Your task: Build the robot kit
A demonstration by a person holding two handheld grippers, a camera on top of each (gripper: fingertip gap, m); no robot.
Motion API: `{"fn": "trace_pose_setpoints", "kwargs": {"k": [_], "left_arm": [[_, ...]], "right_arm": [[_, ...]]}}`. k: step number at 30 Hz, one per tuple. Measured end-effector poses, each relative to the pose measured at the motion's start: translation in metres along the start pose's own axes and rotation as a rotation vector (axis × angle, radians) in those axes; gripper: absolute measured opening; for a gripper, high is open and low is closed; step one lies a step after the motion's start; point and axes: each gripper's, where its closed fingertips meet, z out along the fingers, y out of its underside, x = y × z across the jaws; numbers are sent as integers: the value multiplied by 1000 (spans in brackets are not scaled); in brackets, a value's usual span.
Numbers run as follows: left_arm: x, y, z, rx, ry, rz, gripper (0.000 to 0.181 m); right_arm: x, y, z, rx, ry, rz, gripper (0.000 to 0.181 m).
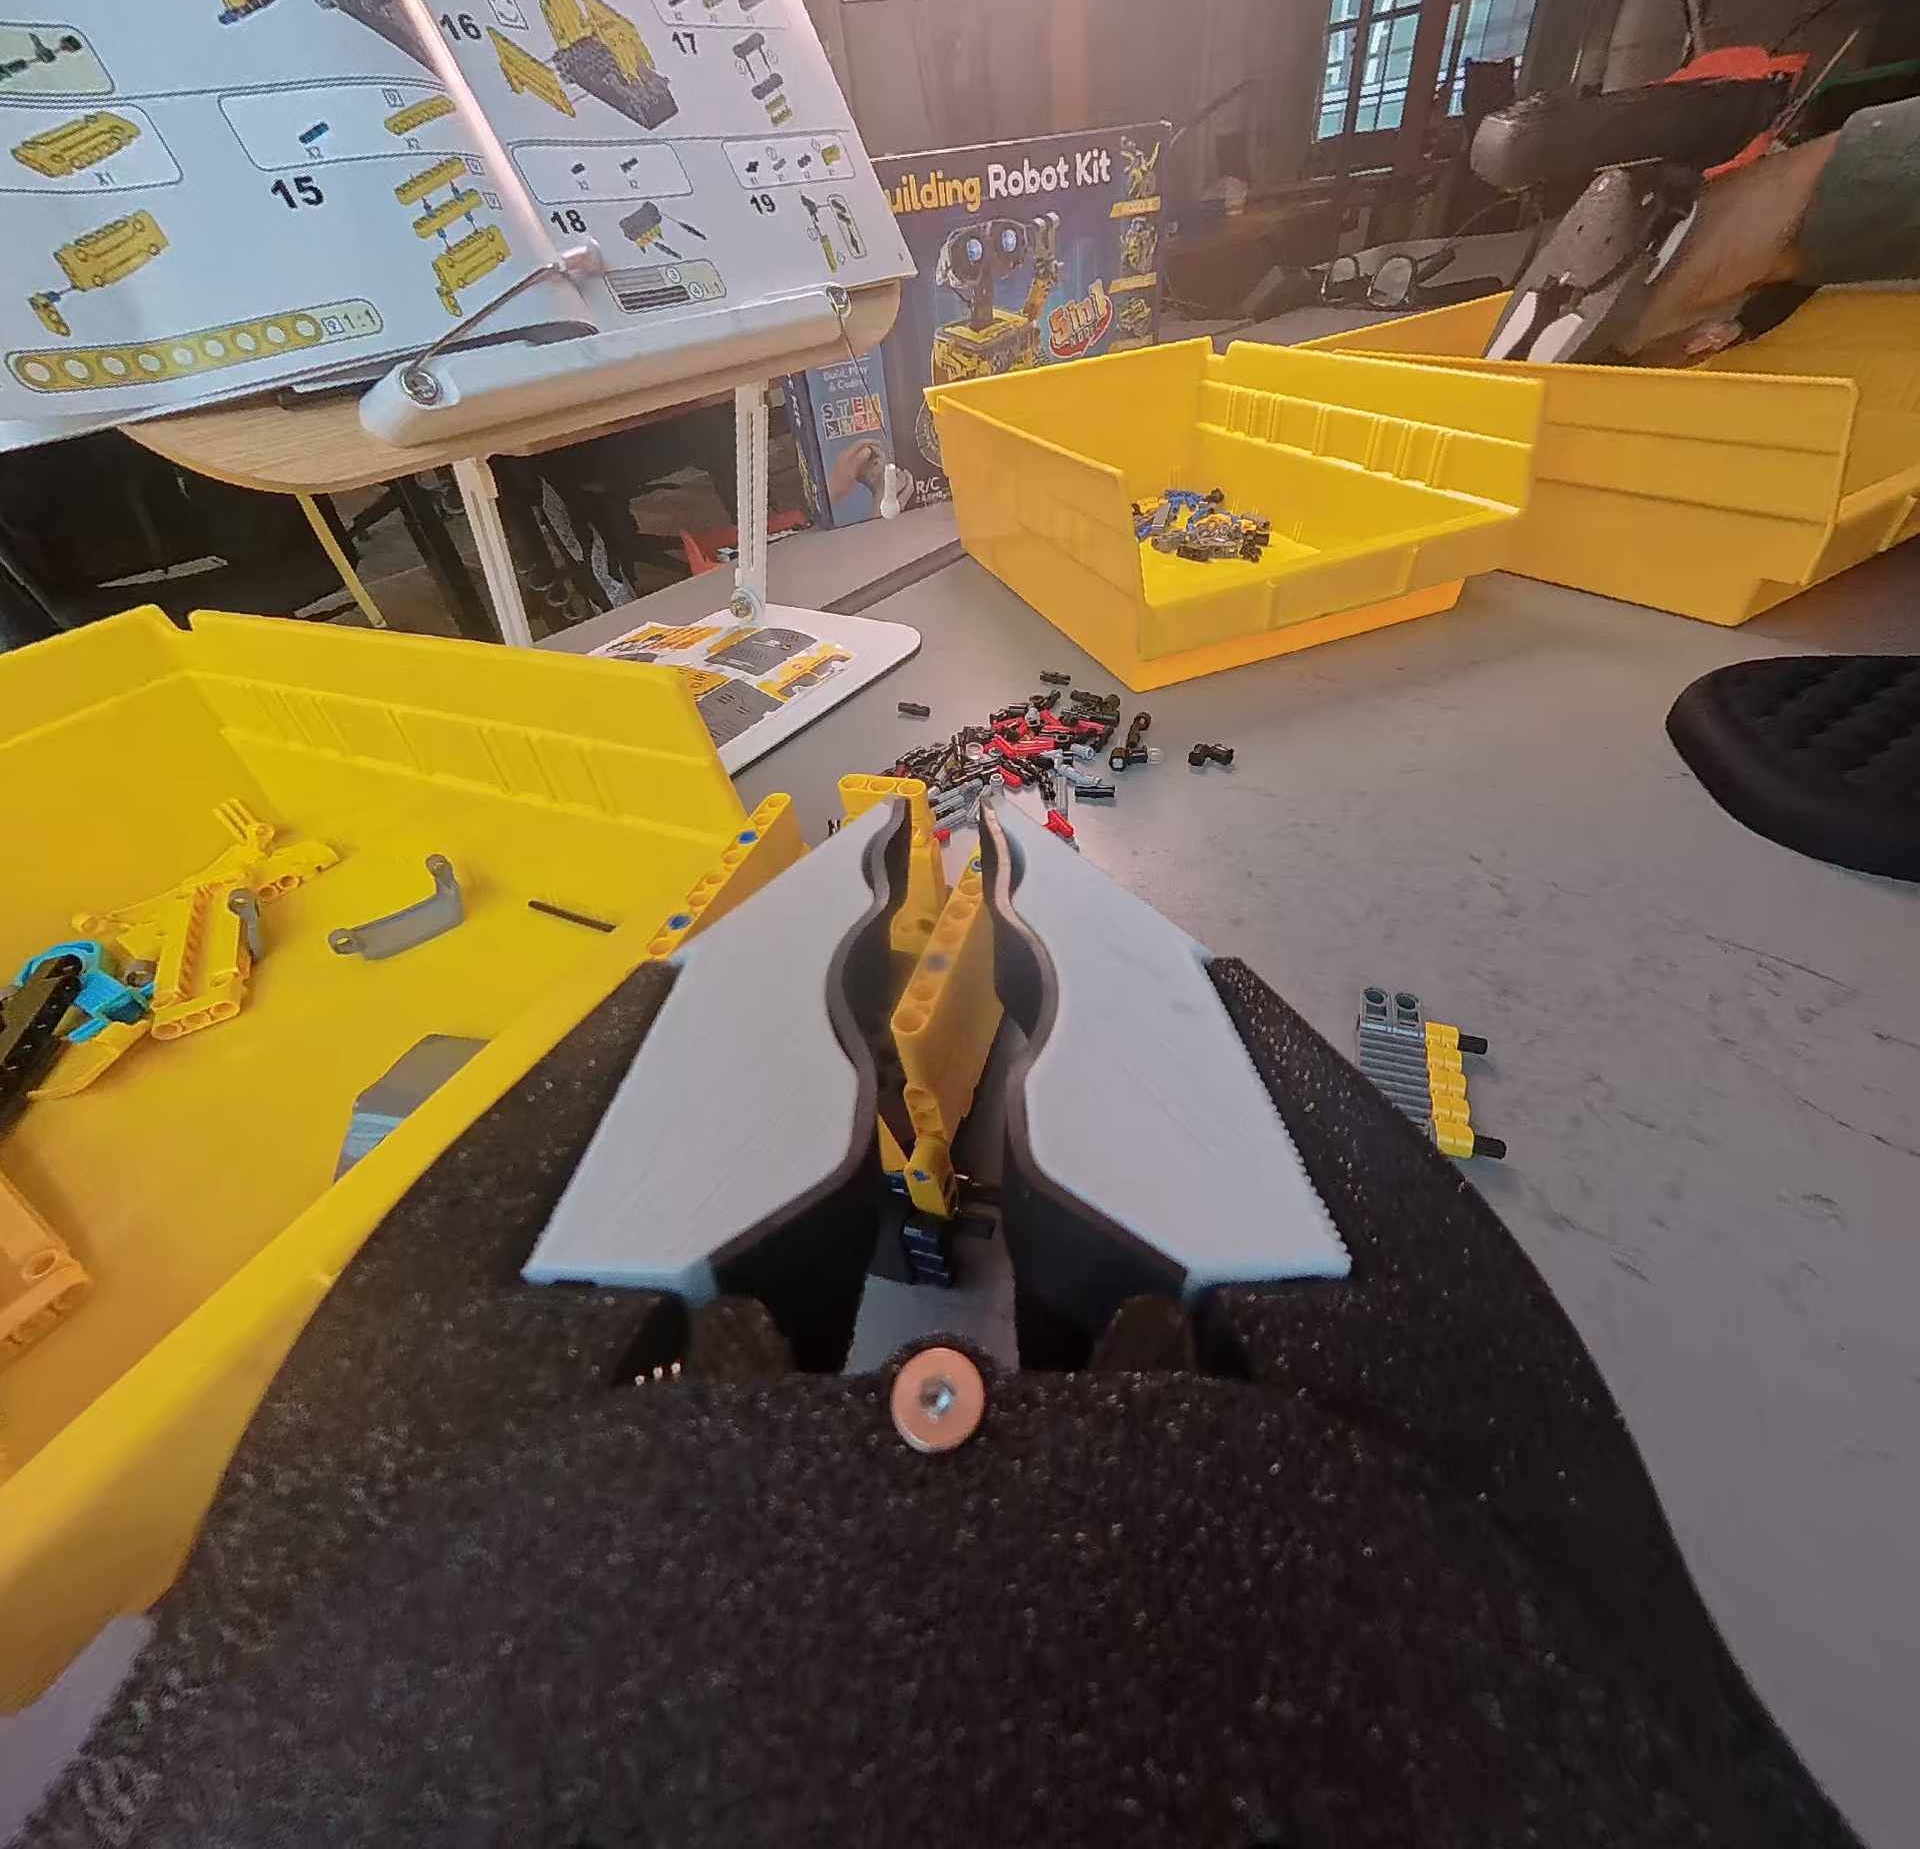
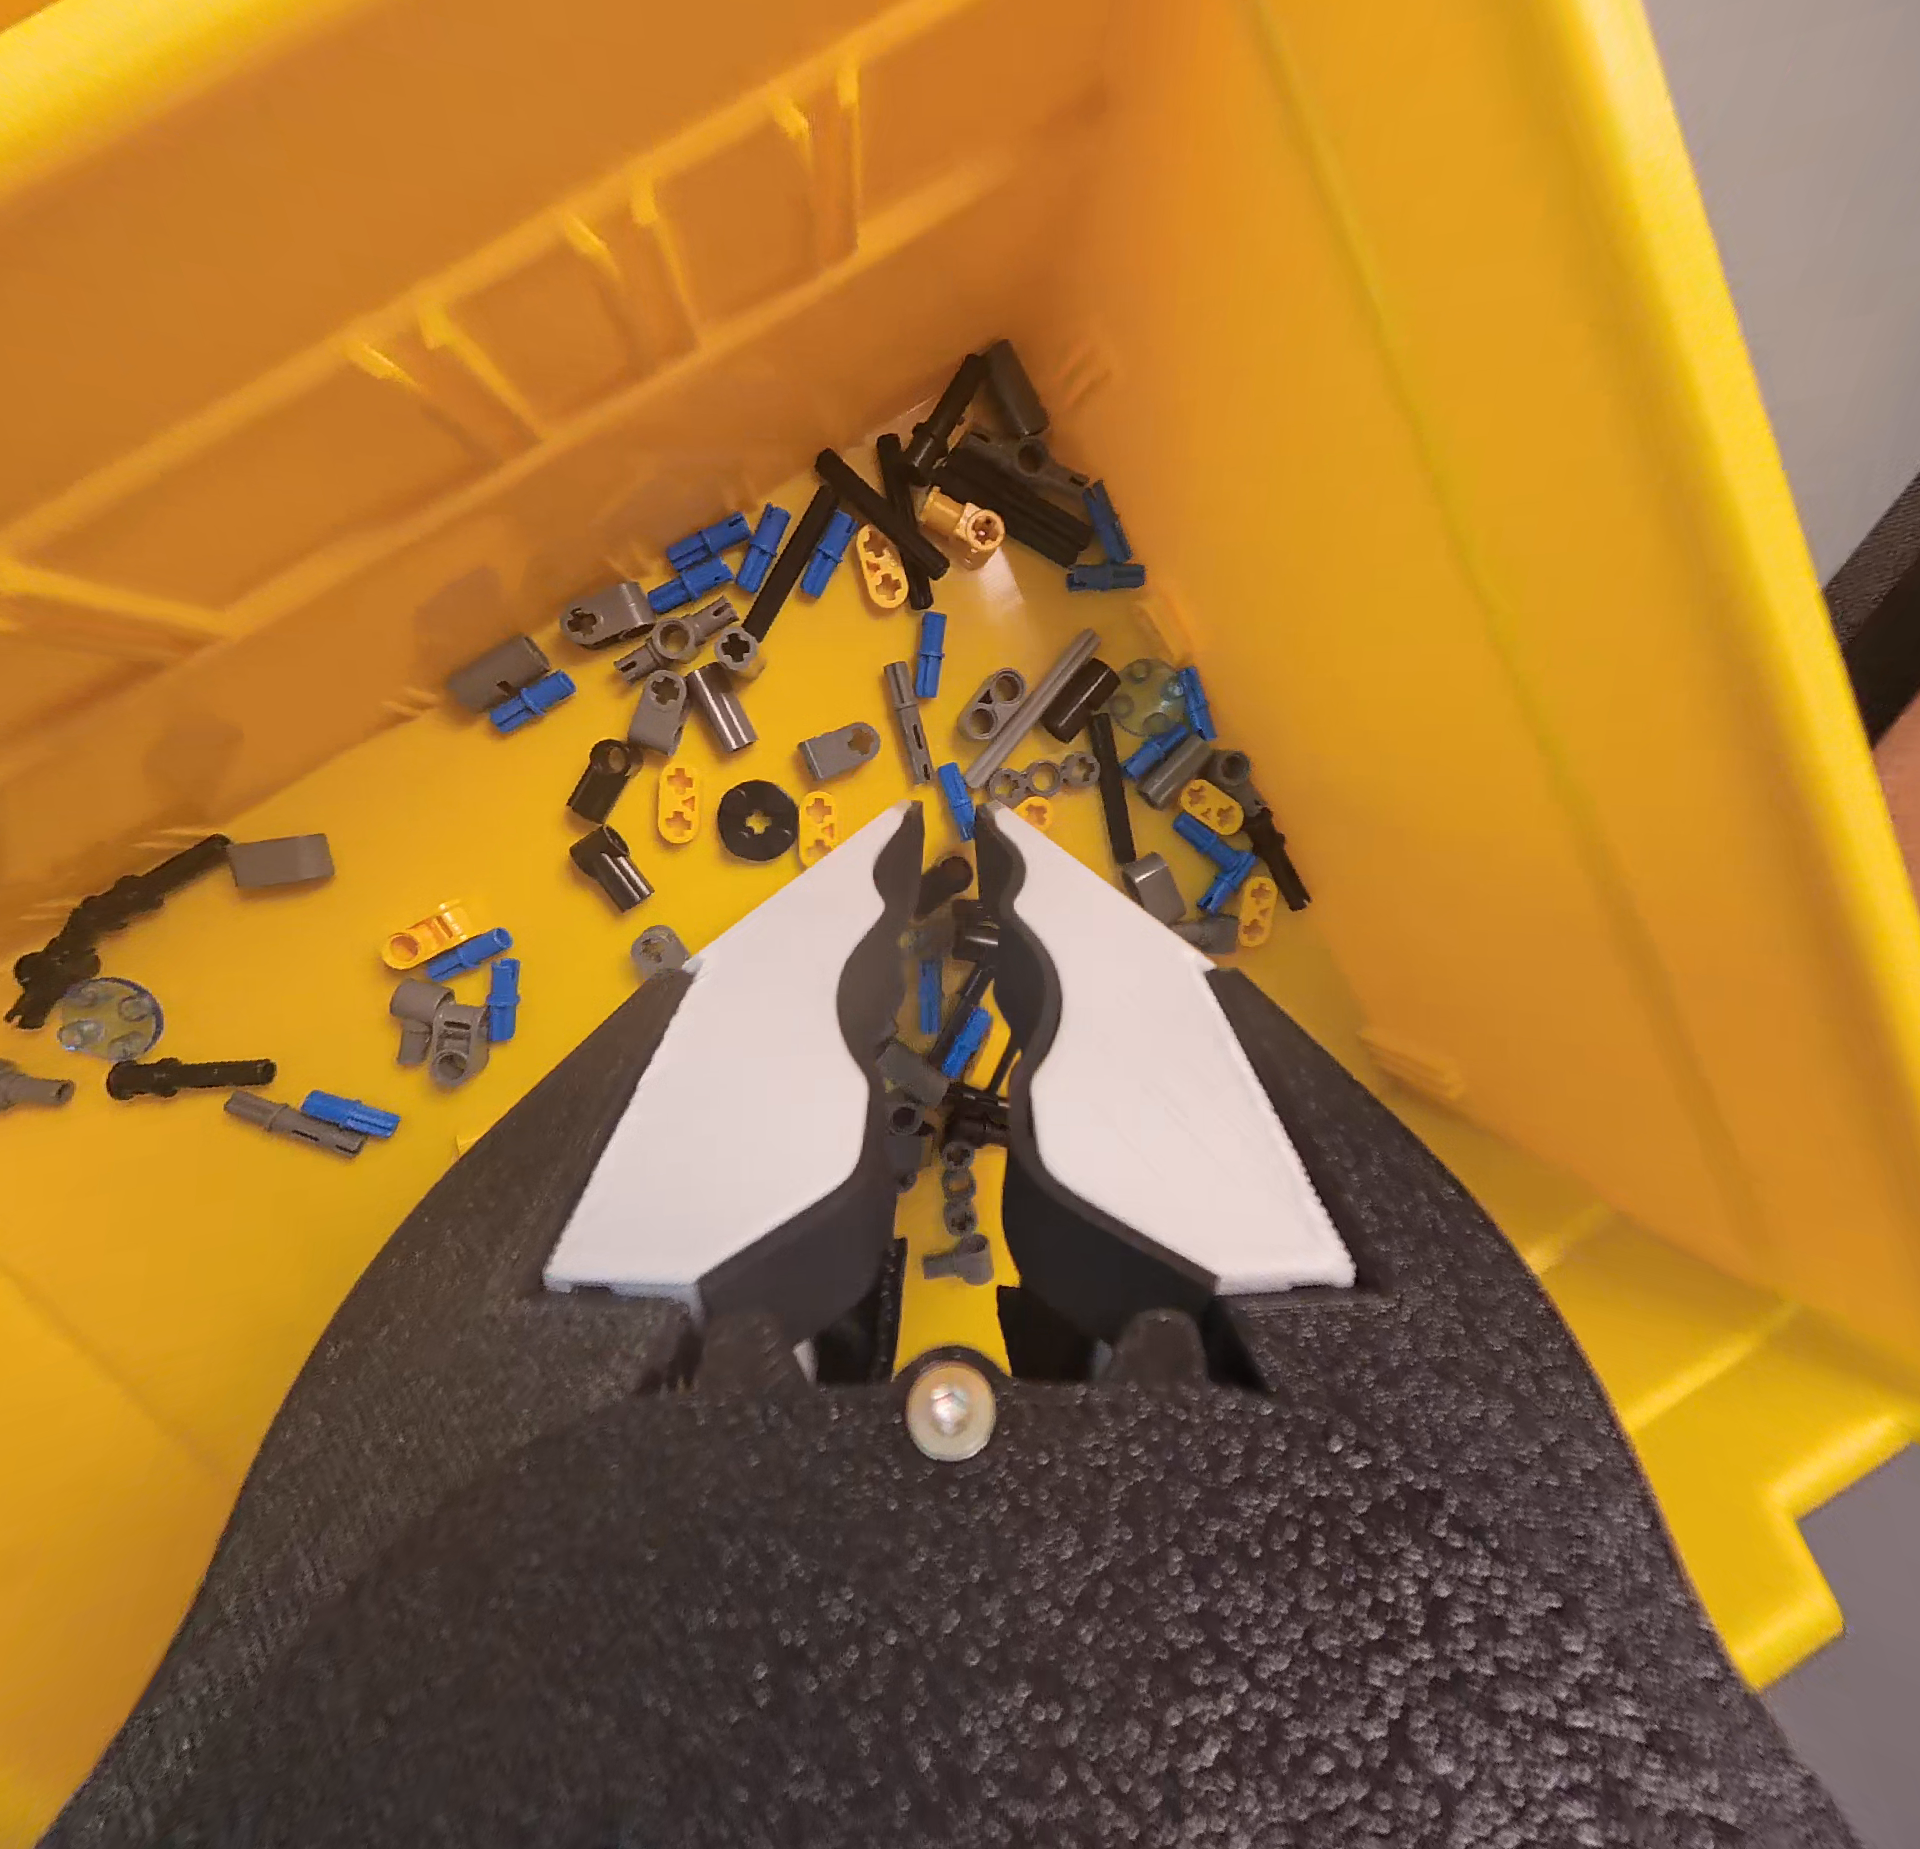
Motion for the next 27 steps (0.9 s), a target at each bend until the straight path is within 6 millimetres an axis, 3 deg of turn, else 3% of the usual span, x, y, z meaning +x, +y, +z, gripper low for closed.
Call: {"fn": "trace_pose_setpoints", "kwargs": {"k": [16,25,27], "left_arm": [[3,0,0,-2,12,10,11],[10,-2,-1,1,39,33,11],[12,-2,-2,3,45,38,11]], "right_arm": [[-1,2,11,-32,-46,3,4],[-2,2,9,-10,-31,34,3],[-2,-1,0,11,5,25,3]]}}
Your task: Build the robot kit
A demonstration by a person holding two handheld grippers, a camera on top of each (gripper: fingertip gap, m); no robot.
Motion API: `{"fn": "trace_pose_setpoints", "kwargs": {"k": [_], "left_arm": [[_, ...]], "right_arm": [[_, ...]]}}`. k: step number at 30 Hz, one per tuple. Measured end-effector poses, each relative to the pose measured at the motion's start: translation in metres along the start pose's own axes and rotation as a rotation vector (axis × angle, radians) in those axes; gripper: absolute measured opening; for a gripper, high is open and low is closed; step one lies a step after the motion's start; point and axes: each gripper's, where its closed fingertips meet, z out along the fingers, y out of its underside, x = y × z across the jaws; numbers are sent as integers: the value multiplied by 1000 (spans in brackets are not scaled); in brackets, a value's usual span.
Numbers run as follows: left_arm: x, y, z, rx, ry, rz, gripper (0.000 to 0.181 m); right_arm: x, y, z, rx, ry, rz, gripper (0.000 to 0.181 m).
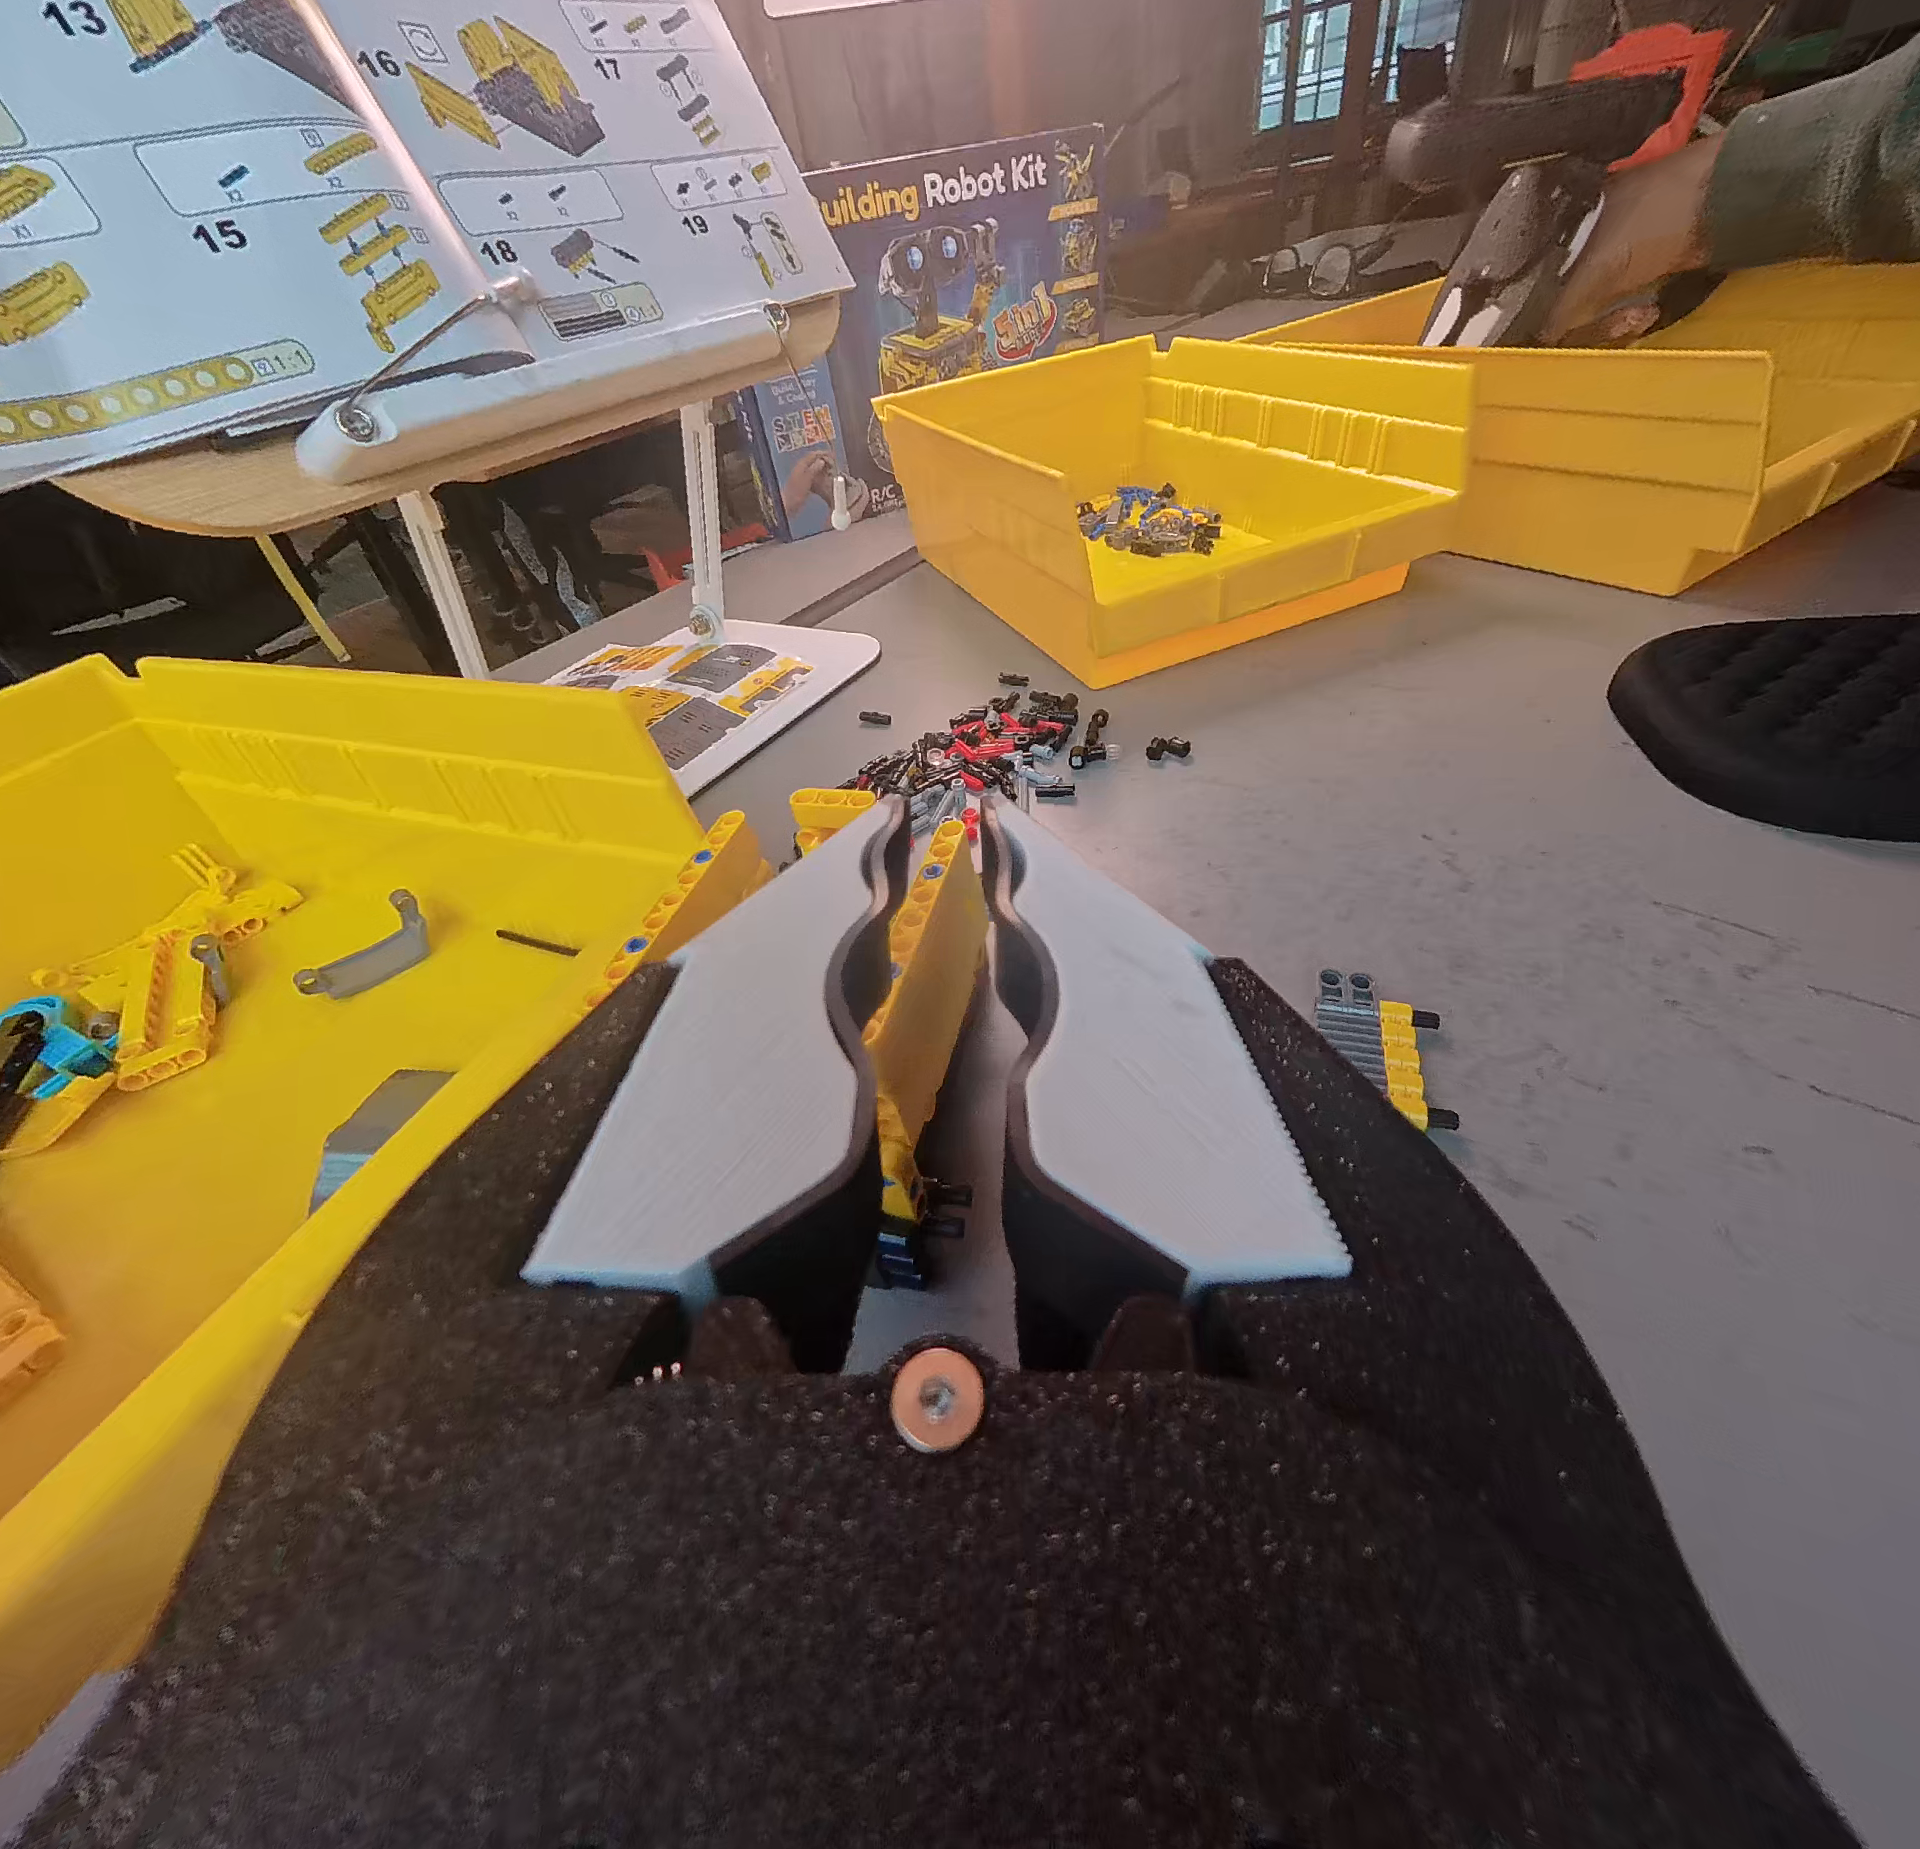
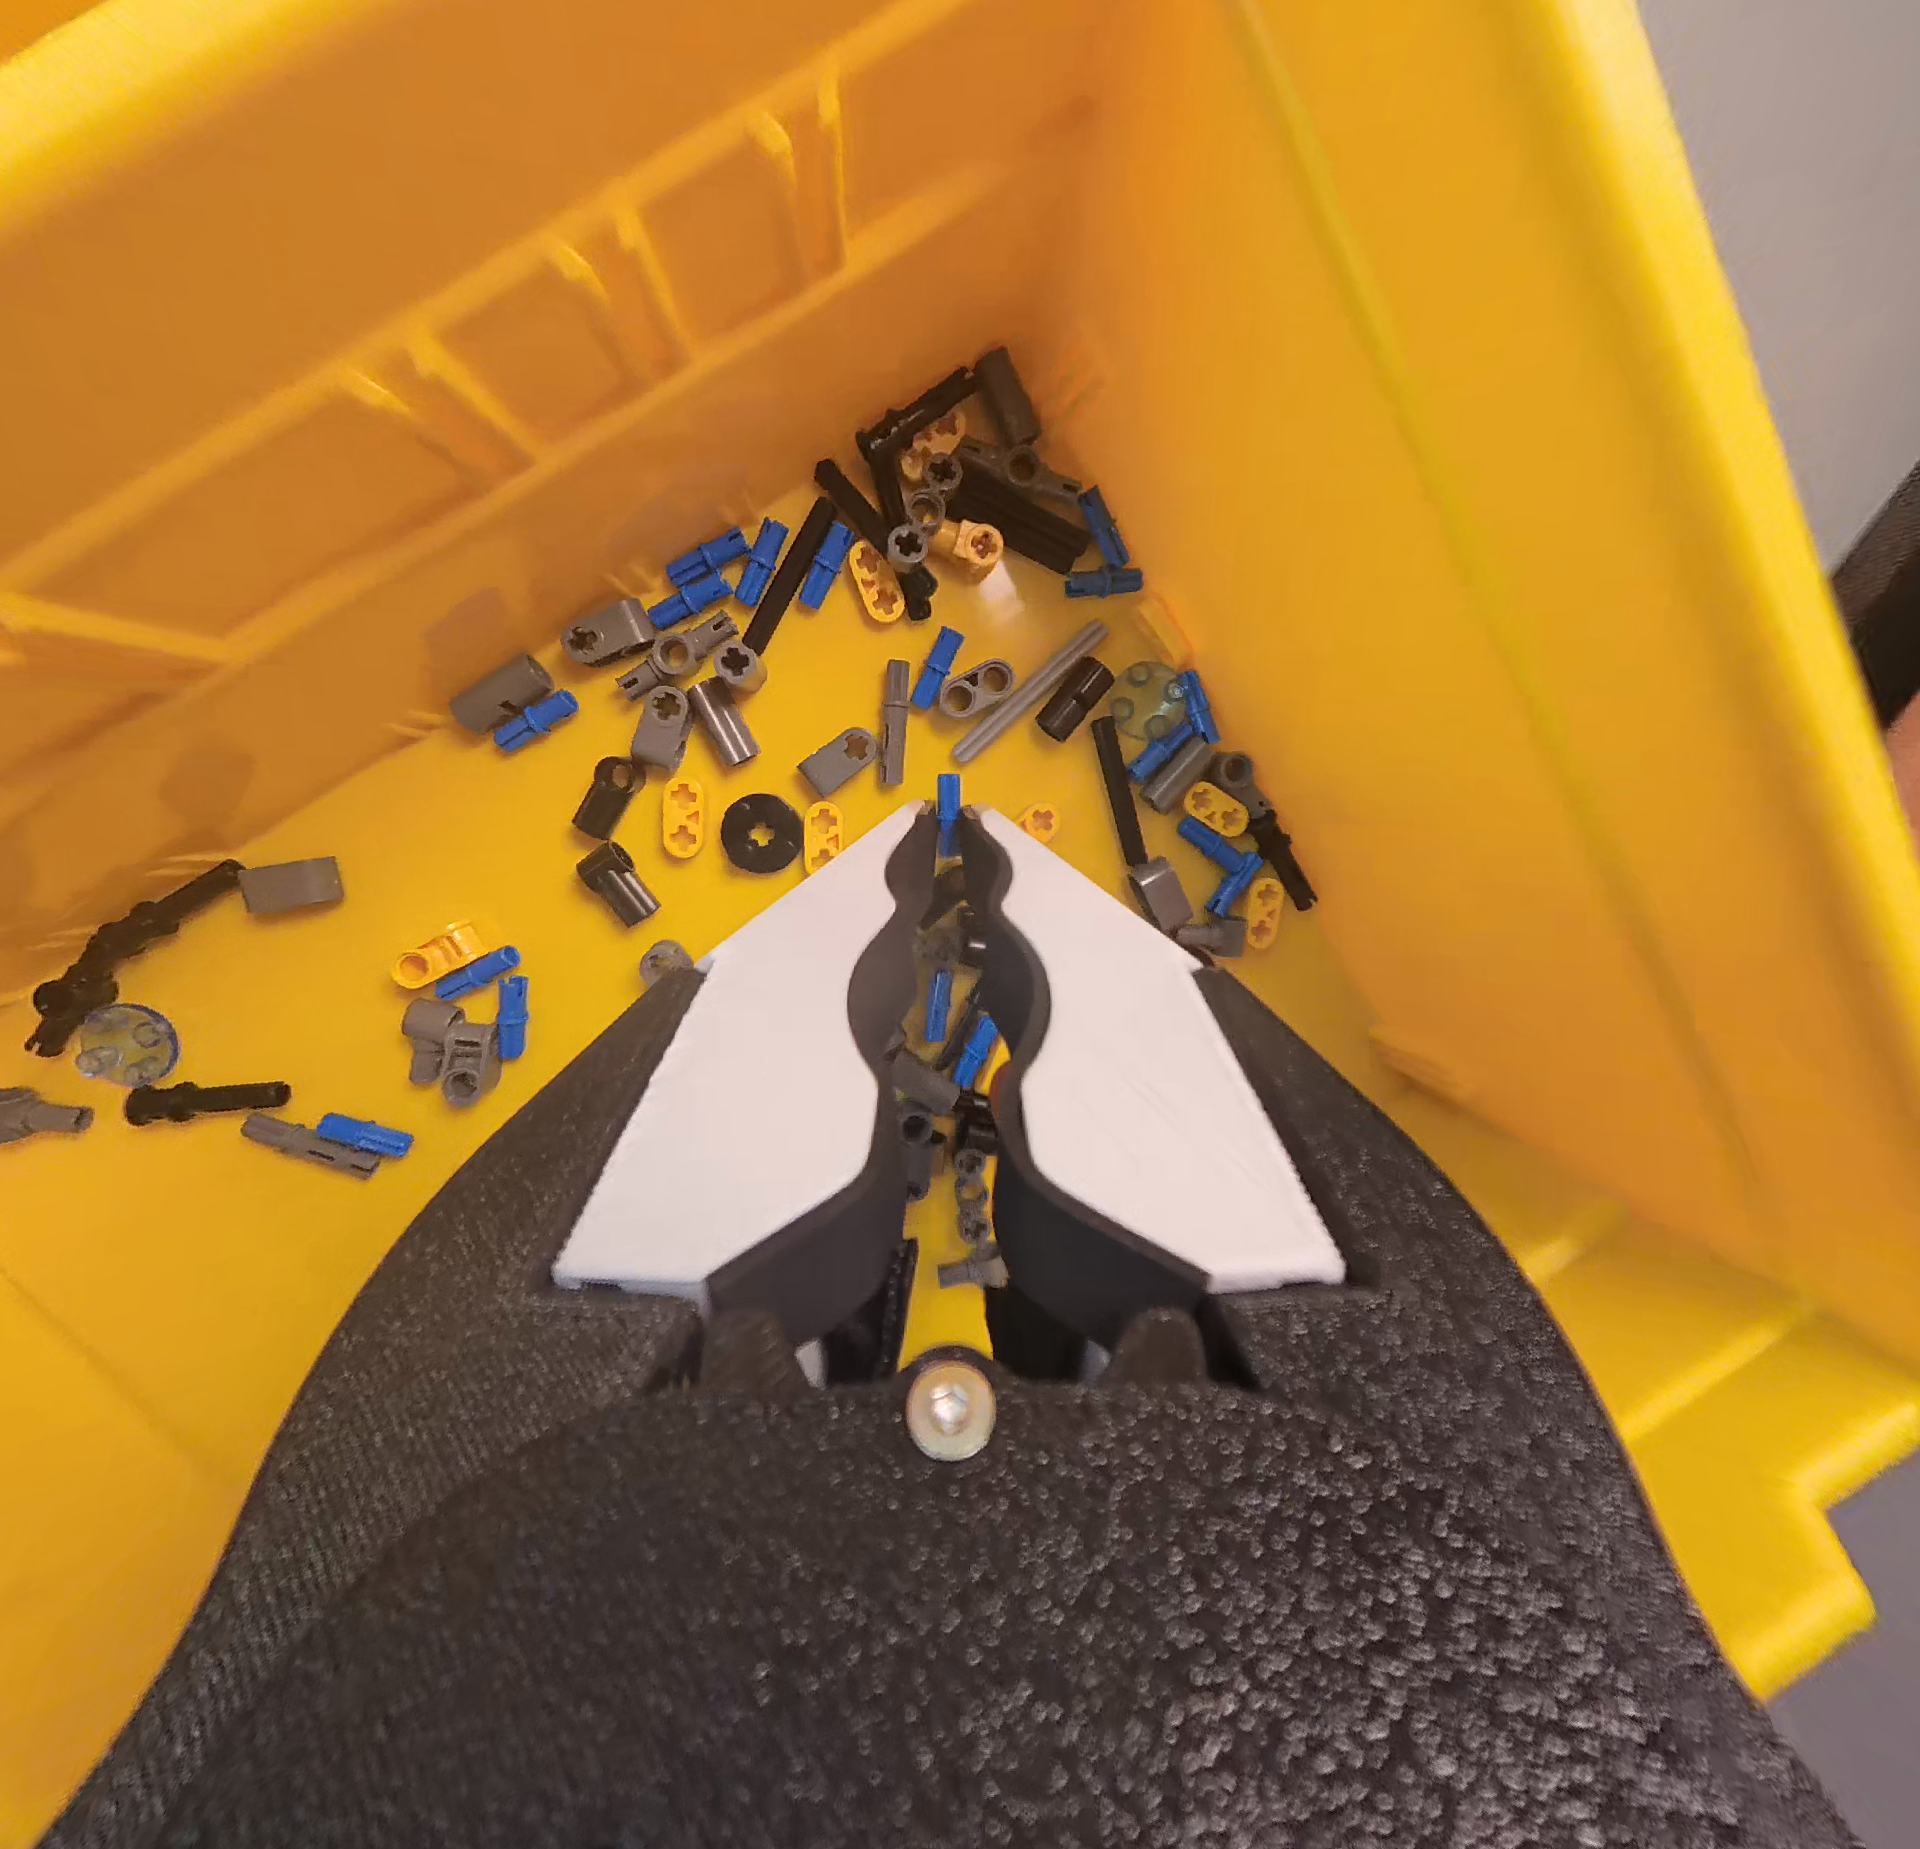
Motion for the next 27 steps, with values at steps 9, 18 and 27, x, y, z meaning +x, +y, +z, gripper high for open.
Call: {"fn": "trace_pose_setpoints", "kwargs": {"k": [9,18,27], "left_arm": [[3,1,3,-5,24,-17,12],[1,-4,-4,-2,-14,6,12],[-18,-5,-13,-4,-59,-100,13]], "right_arm": [[-145,-113,-129,497,-33,-55,4],[-322,-121,1,267,-215,-135,4],[-324,-121,8,287,-125,-151,19]]}}
